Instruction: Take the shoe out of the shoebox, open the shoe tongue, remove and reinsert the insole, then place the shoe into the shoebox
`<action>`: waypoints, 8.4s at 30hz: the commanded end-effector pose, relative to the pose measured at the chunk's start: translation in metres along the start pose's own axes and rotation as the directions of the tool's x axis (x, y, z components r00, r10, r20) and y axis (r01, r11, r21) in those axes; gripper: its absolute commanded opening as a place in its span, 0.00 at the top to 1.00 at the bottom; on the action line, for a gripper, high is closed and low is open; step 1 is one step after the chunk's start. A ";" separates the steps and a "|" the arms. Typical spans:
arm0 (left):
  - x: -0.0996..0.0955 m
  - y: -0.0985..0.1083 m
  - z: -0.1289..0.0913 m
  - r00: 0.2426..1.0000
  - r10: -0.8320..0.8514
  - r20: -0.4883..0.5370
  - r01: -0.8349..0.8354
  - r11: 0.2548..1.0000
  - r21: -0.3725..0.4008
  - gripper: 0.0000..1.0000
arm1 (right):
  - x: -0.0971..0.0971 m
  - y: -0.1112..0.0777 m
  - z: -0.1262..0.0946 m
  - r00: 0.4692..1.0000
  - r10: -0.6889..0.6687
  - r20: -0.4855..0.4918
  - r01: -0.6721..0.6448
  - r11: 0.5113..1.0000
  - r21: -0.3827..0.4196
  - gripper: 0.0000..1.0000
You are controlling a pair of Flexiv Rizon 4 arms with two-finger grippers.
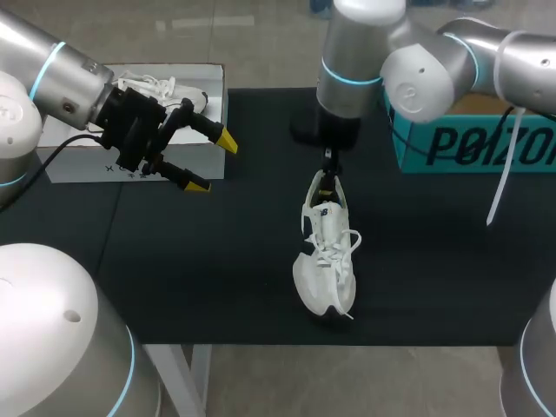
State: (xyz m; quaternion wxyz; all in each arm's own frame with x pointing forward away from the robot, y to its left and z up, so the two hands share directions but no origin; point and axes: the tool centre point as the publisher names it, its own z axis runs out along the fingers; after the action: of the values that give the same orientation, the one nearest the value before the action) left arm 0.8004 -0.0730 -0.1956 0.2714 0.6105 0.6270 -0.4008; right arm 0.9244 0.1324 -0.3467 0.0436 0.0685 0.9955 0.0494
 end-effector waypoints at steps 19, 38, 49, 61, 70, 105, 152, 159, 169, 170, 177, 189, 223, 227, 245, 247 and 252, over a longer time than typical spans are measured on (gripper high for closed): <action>0.000 0.000 0.000 1.000 0.000 -0.003 0.000 1.000 -0.001 0.00 | -0.012 -0.005 0.010 1.000 0.007 0.000 -0.007 1.000 -0.001 0.00; 0.000 0.000 0.000 1.000 0.000 -0.003 0.000 1.000 -0.001 0.00 | -0.008 -0.013 0.012 1.000 0.008 0.002 -0.008 1.000 0.017 0.65; 0.000 0.000 0.000 1.000 0.000 -0.003 0.000 1.000 -0.001 0.00 | 0.002 -0.009 0.015 1.000 0.006 -0.010 -0.005 1.000 0.010 0.53; 0.000 0.000 0.000 1.000 0.000 -0.003 0.000 1.000 -0.001 0.00 | 0.001 -0.004 0.010 1.000 -0.006 0.003 0.006 1.000 0.013 0.62; 0.000 0.000 0.000 1.000 0.000 -0.003 0.000 1.000 -0.001 0.00 | 0.007 -0.002 0.011 1.000 -0.003 -0.003 0.003 1.000 0.013 1.00; 0.000 0.000 0.000 1.000 0.000 -0.003 0.000 1.000 -0.001 0.00 | -0.051 -0.058 -0.227 0.915 0.250 0.317 -0.261 0.965 -0.007 1.00; 0.000 0.000 0.000 1.000 0.000 -0.003 0.000 1.000 -0.001 0.00 | -0.149 -0.214 -0.246 0.576 0.763 0.292 -0.768 0.628 -0.127 1.00; 0.000 0.000 0.000 1.000 0.000 -0.003 0.000 1.000 -0.001 0.00 | -0.145 -0.234 -0.253 0.579 0.728 0.368 -0.739 0.659 -0.139 1.00; 0.000 0.000 0.000 1.000 0.000 -0.003 0.000 1.000 -0.001 0.00 | -0.145 -0.234 -0.253 0.579 0.728 0.368 -0.739 0.659 -0.139 1.00; 0.000 0.000 0.000 1.000 0.000 -0.003 0.000 1.000 -0.001 0.00 | -0.145 -0.234 -0.253 0.579 0.728 0.368 -0.739 0.659 -0.139 1.00; 0.000 0.000 0.000 1.000 0.000 -0.003 0.000 1.000 -0.001 0.00 | -0.145 -0.234 -0.253 0.579 0.728 0.368 -0.739 0.659 -0.139 1.00; 0.000 0.000 0.000 1.000 0.000 -0.003 0.000 1.000 -0.001 0.00 | -0.165 -0.301 -0.274 0.352 0.857 0.376 -0.887 0.434 -0.158 1.00; 0.000 0.000 0.000 1.000 0.000 -0.003 0.000 1.000 -0.001 0.00 | -0.244 -0.424 -0.237 -0.134 0.947 0.291 -0.970 -0.065 -0.235 1.00; 0.000 0.000 0.000 1.000 0.000 -0.003 0.000 1.000 -0.001 0.00 | -0.244 -0.427 -0.226 -0.140 0.948 0.285 -0.972 -0.076 -0.224 1.00; 0.000 0.000 0.000 1.000 0.000 -0.003 0.000 1.000 -0.001 0.00 | -0.216 -0.423 -0.173 -0.161 0.958 0.236 -0.980 -0.126 -0.156 1.00; 0.000 0.000 0.000 1.000 0.000 -0.003 0.000 1.000 -0.001 0.00 | -0.216 -0.425 -0.170 -0.164 0.958 0.236 -0.980 -0.130 -0.151 1.00; 0.000 0.000 0.000 1.000 0.000 -0.003 0.000 1.000 -0.001 0.00 | -0.216 -0.425 -0.166 -0.174 0.957 0.232 -0.979 -0.141 -0.150 1.00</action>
State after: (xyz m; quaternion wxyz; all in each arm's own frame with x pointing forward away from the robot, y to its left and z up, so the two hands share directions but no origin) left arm 0.8003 -0.0730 -0.1956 0.2713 0.6104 0.6270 -0.4008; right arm 1.0650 -0.3318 -0.2085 0.1220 0.8029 0.5833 0.0138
